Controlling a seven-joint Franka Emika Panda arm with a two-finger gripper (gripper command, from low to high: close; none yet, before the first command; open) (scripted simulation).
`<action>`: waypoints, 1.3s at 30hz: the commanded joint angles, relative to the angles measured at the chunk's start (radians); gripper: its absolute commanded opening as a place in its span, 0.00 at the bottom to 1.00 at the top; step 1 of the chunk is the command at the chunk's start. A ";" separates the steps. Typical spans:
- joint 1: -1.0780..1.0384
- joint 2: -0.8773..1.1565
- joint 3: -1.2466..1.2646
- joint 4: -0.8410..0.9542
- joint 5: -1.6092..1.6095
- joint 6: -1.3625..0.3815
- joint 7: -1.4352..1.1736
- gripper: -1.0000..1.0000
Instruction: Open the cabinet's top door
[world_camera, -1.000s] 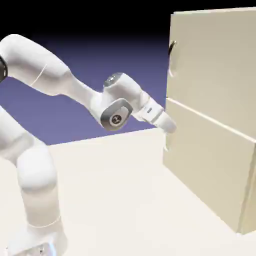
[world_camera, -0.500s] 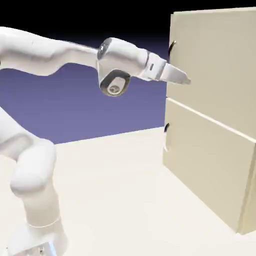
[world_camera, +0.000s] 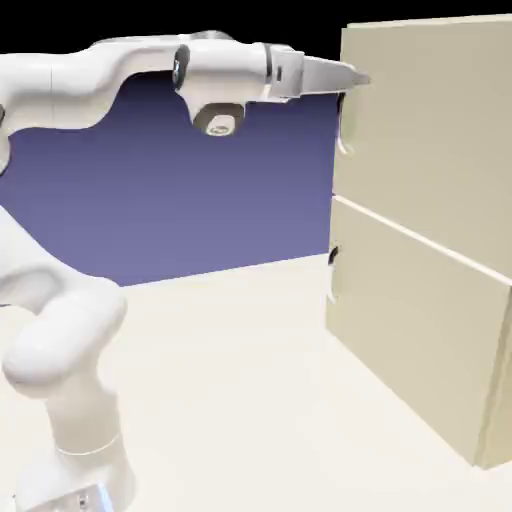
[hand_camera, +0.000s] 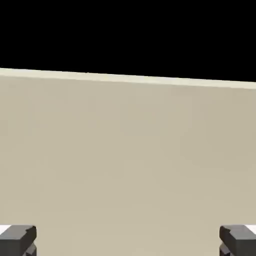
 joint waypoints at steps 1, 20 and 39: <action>-0.020 -0.005 0.021 0.018 0.044 0.005 -0.030 0.50; -0.393 -0.093 0.426 0.360 0.870 0.092 -0.597 0.50; -0.810 -0.142 0.818 0.732 1.474 0.167 -1.019 0.50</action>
